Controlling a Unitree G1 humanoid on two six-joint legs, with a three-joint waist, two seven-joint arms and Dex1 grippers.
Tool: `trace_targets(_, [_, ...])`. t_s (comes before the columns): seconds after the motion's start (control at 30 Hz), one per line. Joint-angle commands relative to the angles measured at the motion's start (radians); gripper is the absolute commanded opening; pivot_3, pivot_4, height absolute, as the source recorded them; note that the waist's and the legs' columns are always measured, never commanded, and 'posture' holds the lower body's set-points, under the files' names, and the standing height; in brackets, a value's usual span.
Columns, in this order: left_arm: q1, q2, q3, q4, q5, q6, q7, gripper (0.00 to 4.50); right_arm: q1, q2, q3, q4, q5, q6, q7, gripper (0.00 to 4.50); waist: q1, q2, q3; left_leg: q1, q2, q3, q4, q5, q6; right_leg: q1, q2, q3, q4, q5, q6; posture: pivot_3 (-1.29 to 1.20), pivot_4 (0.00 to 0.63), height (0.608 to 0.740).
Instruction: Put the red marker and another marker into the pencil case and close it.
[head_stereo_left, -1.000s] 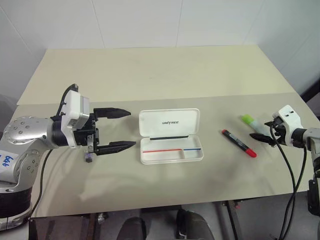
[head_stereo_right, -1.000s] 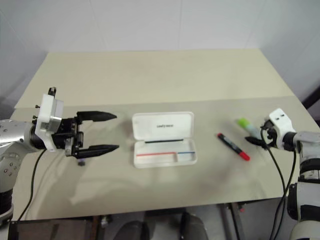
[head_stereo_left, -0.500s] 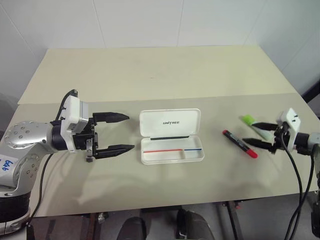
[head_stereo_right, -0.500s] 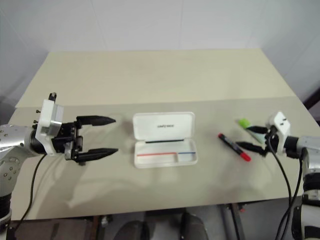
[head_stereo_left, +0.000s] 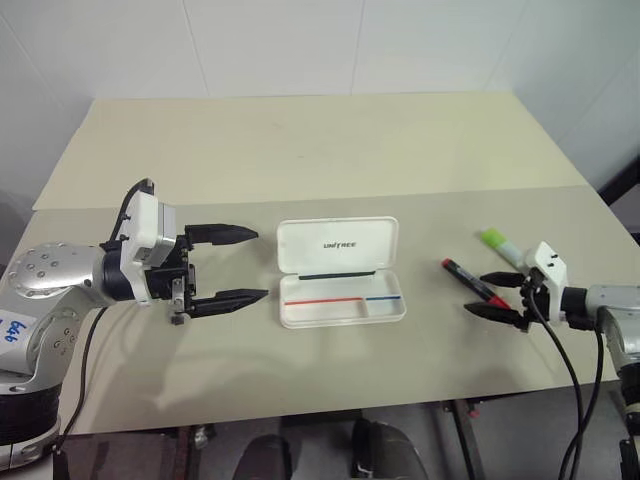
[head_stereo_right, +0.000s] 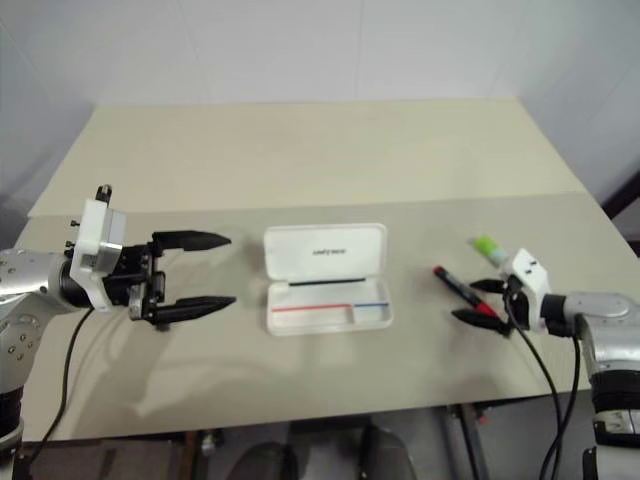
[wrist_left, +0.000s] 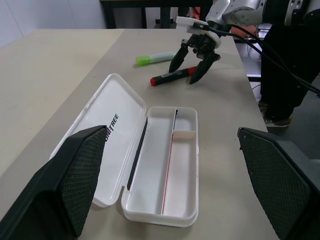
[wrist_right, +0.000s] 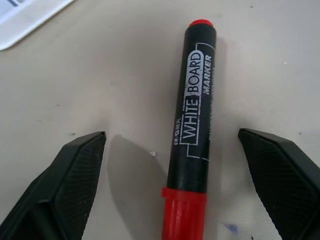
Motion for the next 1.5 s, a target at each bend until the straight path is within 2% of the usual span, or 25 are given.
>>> trace_targets(0.03, [0.003,0.021,0.036,-0.007,-0.019,-0.018,-0.004,4.50,-0.009,0.023,0.014,0.031,-0.037,-0.016,-0.072,3.50,-0.002,-0.002,-0.001,0.000,0.000,0.000,0.000,0.000,0.000,0.000,0.000,0.000,0.000,0.000,0.000,0.00,0.150,0.740])
trace_targets(0.23, [0.011,0.030,0.049,0.002,-0.017,-0.027,-0.004,4.50,-0.010,0.034,0.017,0.000,-0.034,-0.018,-0.084,1.33,-0.002,-0.003,-0.002,0.002,0.000,0.000,0.001,0.000,0.000,0.000,0.000,0.001,0.003,0.000,0.000,0.00,0.150,0.740])
trace_targets(0.3, [0.012,0.030,0.050,0.005,-0.014,-0.032,-0.004,4.50,-0.010,0.029,0.021,-0.011,-0.035,-0.028,-0.080,0.69,-0.002,-0.004,-0.002,0.002,0.000,0.000,0.002,0.000,-0.001,0.000,0.000,0.002,0.004,0.000,0.000,0.00,0.150,0.740])
trace_targets(0.33, [0.013,0.029,0.050,0.006,-0.013,-0.034,-0.004,4.50,-0.011,0.027,0.024,-0.015,-0.037,-0.032,-0.078,0.59,-0.002,-0.004,-0.002,0.002,0.000,0.000,0.002,0.000,-0.001,0.000,0.000,0.002,0.004,0.000,0.000,0.00,0.150,0.740])
trace_targets(0.53, [0.035,0.018,0.055,0.042,0.010,-0.090,-0.018,4.50,-0.078,0.035,0.009,-0.018,-0.026,-0.108,-0.071,0.59,-0.006,-0.002,-0.001,0.002,0.000,0.001,0.002,0.000,-0.001,0.000,0.000,0.002,0.005,0.000,0.000,0.00,0.150,0.740])
trace_targets(0.7, [0.081,0.025,0.068,0.110,0.047,-0.150,-0.028,4.50,-0.168,0.031,-0.018,-0.064,0.047,-0.165,0.015,0.59,-0.004,0.002,0.001,0.001,0.000,0.001,0.001,0.000,-0.001,-0.002,0.000,0.002,0.005,0.000,-0.001,0.00,0.150,0.740])
trace_targets(0.87, [0.127,0.027,0.087,0.137,0.060,-0.182,-0.033,4.50,-0.170,0.030,-0.008,-0.248,0.177,-0.064,0.133,0.59,0.006,0.002,0.001,-0.001,0.000,-0.001,-0.001,0.000,0.000,-0.003,0.000,0.000,0.005,0.000,-0.001,0.00,0.150,0.740])
trace_targets(1.1, [0.194,0.027,0.125,0.124,0.068,-0.203,-0.021,4.50,-0.143,0.054,0.062,-0.485,0.257,0.096,0.152,0.59,0.005,0.002,0.002,-0.001,0.000,-0.001,-0.002,0.000,0.000,-0.004,-0.001,-0.001,0.004,0.000,-0.001,0.00,0.150,0.740])
trace_targets(1.3, [0.232,0.016,0.136,0.090,0.064,-0.201,0.006,4.50,-0.104,0.133,0.177,-0.543,0.234,0.098,0.163,0.59,0.002,0.002,0.001,0.000,0.000,-0.001,-0.002,0.000,0.000,-0.004,0.000,0.000,0.005,0.000,-0.001,0.00,0.150,0.740])
trace_targets(1.5, [0.260,0.004,0.126,0.036,0.054,-0.189,0.047,4.50,-0.161,0.216,0.291,-0.433,0.096,-0.014,0.133,0.59,-0.001,0.002,0.001,0.000,0.000,0.000,-0.002,0.000,0.000,-0.004,-0.001,0.000,0.005,0.000,-0.001,0.00,0.150,0.740])
